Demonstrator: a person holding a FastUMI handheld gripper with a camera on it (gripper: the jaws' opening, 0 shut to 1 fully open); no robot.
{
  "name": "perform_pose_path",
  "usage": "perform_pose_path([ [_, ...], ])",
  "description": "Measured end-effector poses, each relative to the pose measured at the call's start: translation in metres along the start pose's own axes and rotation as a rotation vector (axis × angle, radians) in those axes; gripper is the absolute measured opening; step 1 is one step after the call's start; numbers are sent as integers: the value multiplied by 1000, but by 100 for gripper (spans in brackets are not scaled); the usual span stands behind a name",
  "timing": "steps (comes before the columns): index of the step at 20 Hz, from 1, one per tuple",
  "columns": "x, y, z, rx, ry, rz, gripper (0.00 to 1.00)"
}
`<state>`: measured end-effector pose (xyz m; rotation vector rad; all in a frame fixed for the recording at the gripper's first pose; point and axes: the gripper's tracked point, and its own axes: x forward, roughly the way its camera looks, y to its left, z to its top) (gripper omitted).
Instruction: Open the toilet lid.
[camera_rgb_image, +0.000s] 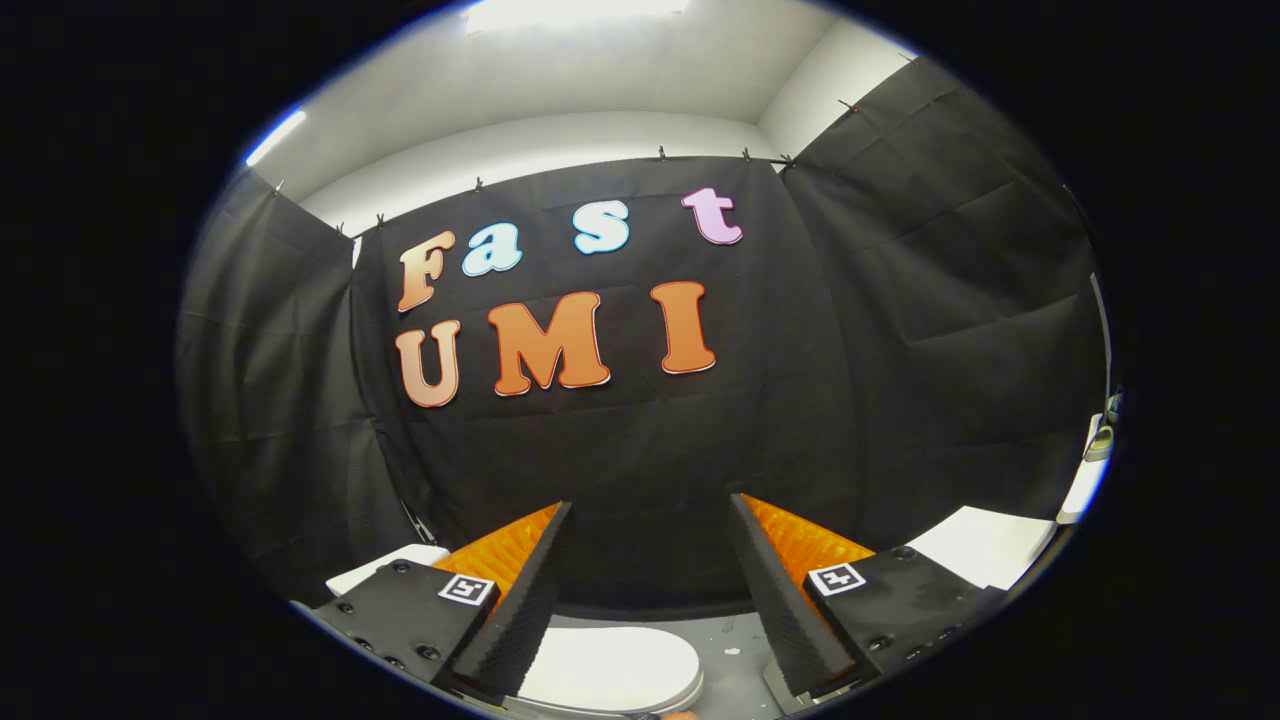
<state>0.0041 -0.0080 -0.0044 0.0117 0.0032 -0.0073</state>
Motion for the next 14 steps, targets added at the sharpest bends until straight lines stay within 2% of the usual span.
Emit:
perform_pose_path([
  [7,3,-9,-28,16,35,-8,98],
  [14,8,-27,-84,71,104,-22,98],
])
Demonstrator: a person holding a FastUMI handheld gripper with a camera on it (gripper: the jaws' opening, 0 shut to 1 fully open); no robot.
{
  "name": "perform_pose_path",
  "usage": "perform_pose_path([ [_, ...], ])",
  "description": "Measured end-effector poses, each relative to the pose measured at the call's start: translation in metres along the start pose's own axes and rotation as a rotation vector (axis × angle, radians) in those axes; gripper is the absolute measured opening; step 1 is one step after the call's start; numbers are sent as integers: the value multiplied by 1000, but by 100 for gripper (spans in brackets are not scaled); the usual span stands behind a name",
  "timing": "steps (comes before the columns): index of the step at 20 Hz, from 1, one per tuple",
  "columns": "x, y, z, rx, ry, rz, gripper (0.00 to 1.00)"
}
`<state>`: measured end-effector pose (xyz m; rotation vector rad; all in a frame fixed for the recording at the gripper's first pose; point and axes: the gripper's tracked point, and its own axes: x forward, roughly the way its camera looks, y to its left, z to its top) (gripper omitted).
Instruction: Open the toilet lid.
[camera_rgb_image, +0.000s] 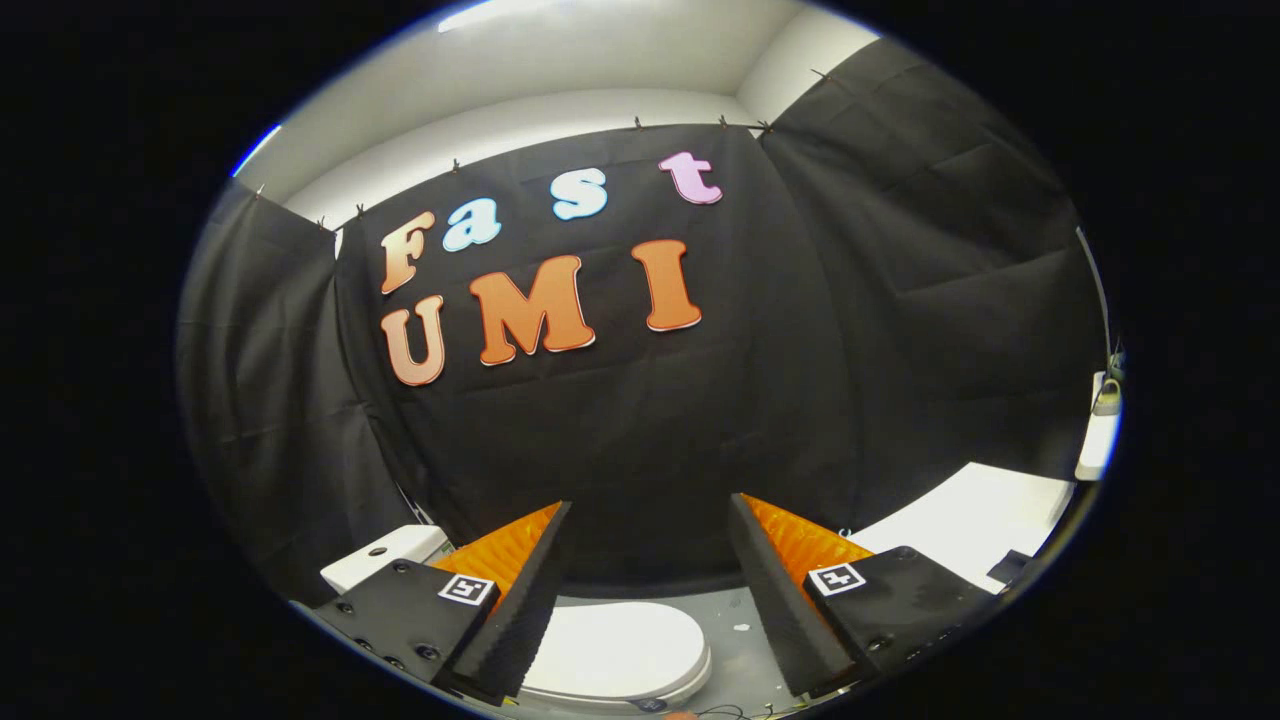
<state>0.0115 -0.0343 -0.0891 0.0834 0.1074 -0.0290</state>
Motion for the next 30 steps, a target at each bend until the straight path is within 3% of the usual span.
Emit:
perform_pose_path([
  [11,18,-34,-130,172,186,-29,99],
  [19,24,-48,-235,208,342,-48,99],
  [30,20,-58,-362,411,541,-66,99],
])
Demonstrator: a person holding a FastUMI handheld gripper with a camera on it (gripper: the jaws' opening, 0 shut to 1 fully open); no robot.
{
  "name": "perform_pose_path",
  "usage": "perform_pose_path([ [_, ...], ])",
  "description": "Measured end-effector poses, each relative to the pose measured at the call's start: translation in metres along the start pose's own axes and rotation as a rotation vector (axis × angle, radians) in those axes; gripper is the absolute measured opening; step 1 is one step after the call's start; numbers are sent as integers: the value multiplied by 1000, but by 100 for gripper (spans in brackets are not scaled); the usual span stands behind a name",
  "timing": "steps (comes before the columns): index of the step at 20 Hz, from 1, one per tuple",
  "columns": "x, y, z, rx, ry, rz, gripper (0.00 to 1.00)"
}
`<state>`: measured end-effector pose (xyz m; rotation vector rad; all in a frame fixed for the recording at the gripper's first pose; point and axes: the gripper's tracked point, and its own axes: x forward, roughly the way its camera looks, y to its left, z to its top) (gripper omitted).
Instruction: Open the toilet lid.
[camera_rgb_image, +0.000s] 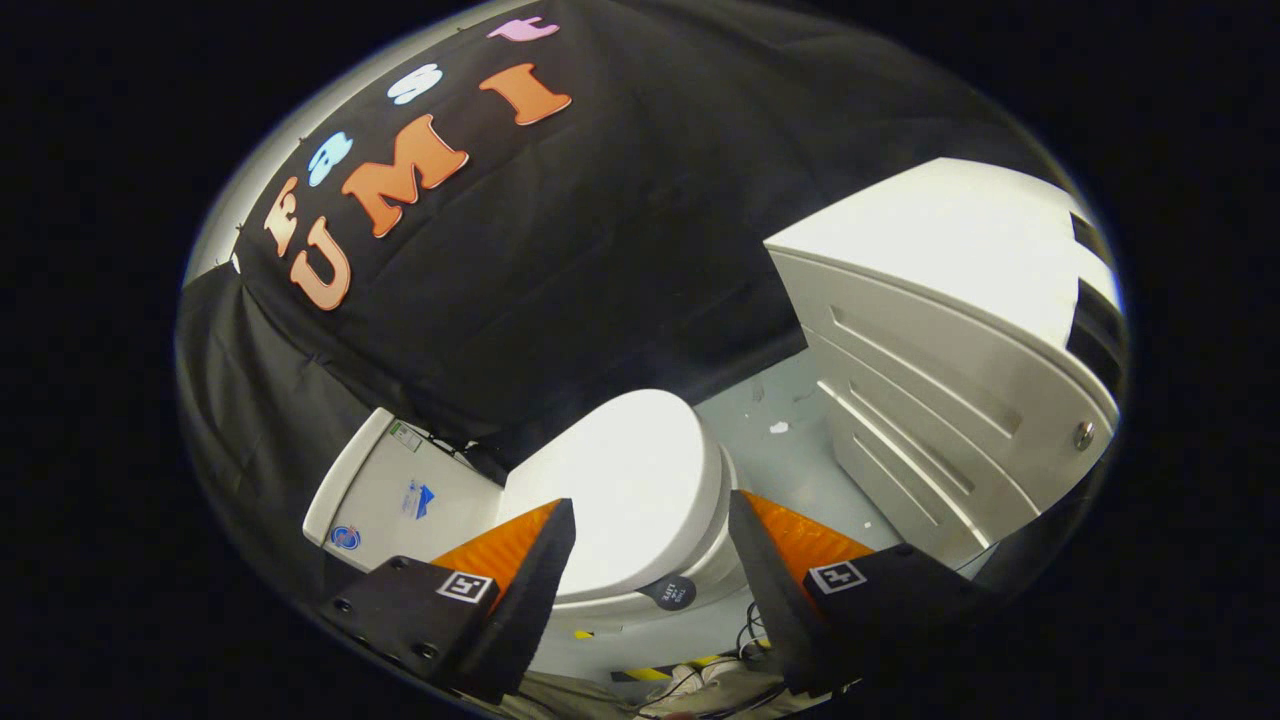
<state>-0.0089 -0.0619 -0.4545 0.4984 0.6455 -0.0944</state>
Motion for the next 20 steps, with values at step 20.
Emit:
perform_pose_path([
  [20,71,-50,-136,193,355,29,97],
])
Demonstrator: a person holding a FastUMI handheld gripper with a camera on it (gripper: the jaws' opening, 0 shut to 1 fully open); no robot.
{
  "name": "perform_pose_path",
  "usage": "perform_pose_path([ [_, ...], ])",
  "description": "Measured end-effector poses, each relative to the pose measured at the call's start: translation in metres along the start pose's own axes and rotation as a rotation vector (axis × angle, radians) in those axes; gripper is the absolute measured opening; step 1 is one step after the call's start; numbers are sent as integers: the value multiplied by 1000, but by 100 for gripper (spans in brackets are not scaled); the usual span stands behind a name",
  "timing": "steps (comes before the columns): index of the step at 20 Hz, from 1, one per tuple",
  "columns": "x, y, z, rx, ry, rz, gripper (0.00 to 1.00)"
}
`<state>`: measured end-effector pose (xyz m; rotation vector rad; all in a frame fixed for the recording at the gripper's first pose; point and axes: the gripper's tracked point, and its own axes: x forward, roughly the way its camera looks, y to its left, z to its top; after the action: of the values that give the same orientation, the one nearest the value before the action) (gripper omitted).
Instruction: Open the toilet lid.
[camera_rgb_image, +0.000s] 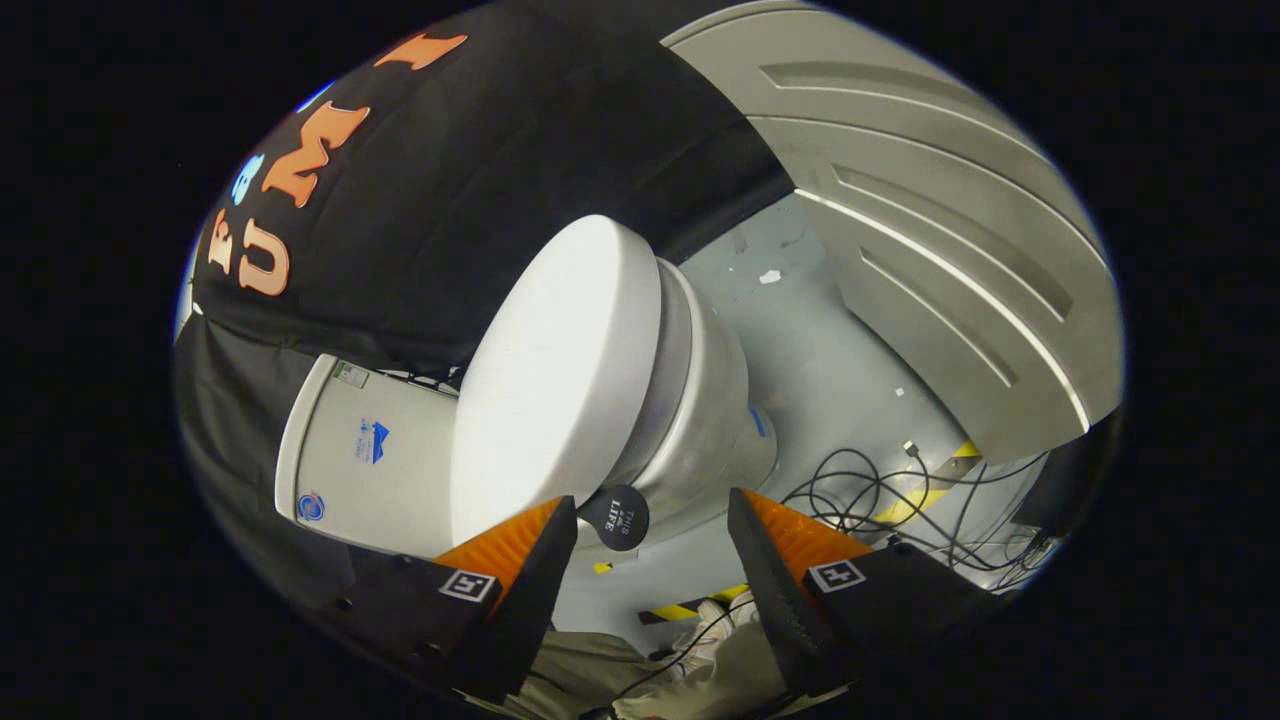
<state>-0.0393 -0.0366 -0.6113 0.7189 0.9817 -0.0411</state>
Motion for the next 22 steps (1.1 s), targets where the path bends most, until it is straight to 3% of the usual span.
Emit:
perform_pose_path([
  [2,8,1,-4,34,29,26,96],
  [7,15,3,-5,95,67,62,70],
  [9,23,3,-11,105,100,80,70],
  [10,27,4,-13,121,111,79,64],
  [11,27,7,-13,135,123,92,49],
  [16,41,13,-22,131,168,103,48],
  [17,38,13,-19,148,165,107,30],
  [20,30,16,-23,196,177,135,30],
  [21,28,17,-22,207,172,139,22],
  [22,25,19,-24,202,182,154,22],
])
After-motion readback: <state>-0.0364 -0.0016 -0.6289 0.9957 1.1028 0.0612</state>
